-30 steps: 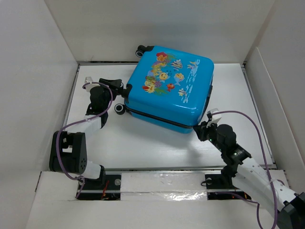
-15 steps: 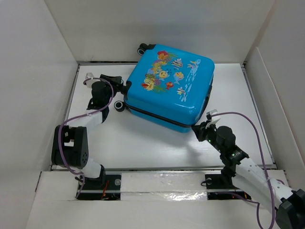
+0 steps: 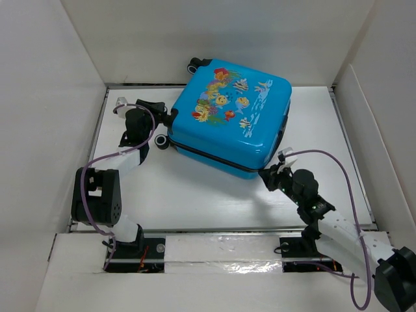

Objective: Pack the luggage

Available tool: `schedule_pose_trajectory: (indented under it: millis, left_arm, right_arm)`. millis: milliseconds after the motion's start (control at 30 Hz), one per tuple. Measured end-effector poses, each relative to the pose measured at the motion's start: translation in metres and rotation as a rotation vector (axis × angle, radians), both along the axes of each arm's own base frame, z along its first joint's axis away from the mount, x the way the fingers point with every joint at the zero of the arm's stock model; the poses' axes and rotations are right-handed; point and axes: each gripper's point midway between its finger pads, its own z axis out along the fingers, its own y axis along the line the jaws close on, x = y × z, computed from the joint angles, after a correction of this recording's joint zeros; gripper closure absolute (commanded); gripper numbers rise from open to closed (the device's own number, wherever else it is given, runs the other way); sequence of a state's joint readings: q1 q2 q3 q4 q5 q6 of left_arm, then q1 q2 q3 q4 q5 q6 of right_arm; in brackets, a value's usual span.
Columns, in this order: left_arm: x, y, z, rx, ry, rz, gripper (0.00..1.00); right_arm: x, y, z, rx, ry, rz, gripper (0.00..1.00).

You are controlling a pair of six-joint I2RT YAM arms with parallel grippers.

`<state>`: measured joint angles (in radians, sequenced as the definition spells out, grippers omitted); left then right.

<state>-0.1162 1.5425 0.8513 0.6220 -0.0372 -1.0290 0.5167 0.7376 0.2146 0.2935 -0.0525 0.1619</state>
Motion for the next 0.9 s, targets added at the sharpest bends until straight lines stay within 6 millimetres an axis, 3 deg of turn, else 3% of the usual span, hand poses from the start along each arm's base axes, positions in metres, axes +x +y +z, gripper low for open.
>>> schedule_pose_trajectory:
  millis: [100, 200, 267, 300, 400, 567, 600, 633, 667, 700, 733, 800, 900]
  left_arm:
    - [0.0, 0.001, 0.0, 0.003, 0.0, 0.005, 1.0]
    - [0.001, 0.003, 0.0, 0.007, 0.0, 0.013, 1.0]
    - [0.001, 0.004, 0.0, 0.013, 0.001, 0.021, 0.7]
    - [0.002, 0.005, -0.001, 0.02, 0.007, 0.025, 0.45]
    - [0.005, 0.012, -0.002, 0.094, 0.031, 0.044, 0.15]
    - [0.001, 0.038, -0.002, 0.132, 0.071, 0.119, 0.08]
    - [-0.002, 0.047, 0.002, 0.124, 0.068, 0.137, 0.08]
    - [-0.007, 0.055, 0.006, 0.112, 0.062, 0.157, 0.25]
    - [-0.014, 0.063, 0.011, 0.099, 0.052, 0.176, 0.84]
    - [-0.027, 0.075, 0.024, 0.087, 0.024, 0.21, 0.85]
    - [-0.033, 0.074, 0.032, 0.076, -0.01, 0.211, 0.95]
    - [-0.059, 0.06, 0.029, 0.077, -0.041, 0.186, 1.0]
    - [-0.107, 0.004, -0.006, 0.087, -0.019, 0.035, 1.0]
  right_arm:
    - [0.002, 0.001, 0.0, -0.001, -0.003, -0.001, 1.0]
    - [0.004, 0.001, 0.0, 0.003, -0.008, -0.008, 1.0]
    - [0.005, 0.001, 0.001, 0.011, -0.008, -0.013, 1.0]
    - [0.005, 0.0, 0.002, 0.015, -0.009, -0.016, 1.0]
    - [0.003, -0.001, 0.007, 0.034, -0.023, -0.024, 1.0]
    - [-0.006, -0.006, 0.013, 0.051, -0.032, -0.026, 1.0]
    - [-0.007, -0.006, 0.013, 0.052, -0.029, -0.026, 1.0]
    - [-0.008, -0.007, 0.012, 0.053, -0.026, -0.027, 1.0]
    - [-0.01, -0.007, 0.012, 0.054, -0.023, -0.027, 1.0]
    - [-0.011, -0.008, 0.012, 0.055, -0.02, -0.027, 1.0]
    - [-0.012, -0.009, 0.012, 0.055, -0.017, -0.028, 1.0]
    - [-0.014, -0.009, 0.011, 0.057, -0.016, -0.026, 1.0]
    - [-0.016, -0.008, 0.011, 0.061, -0.013, -0.023, 1.0]
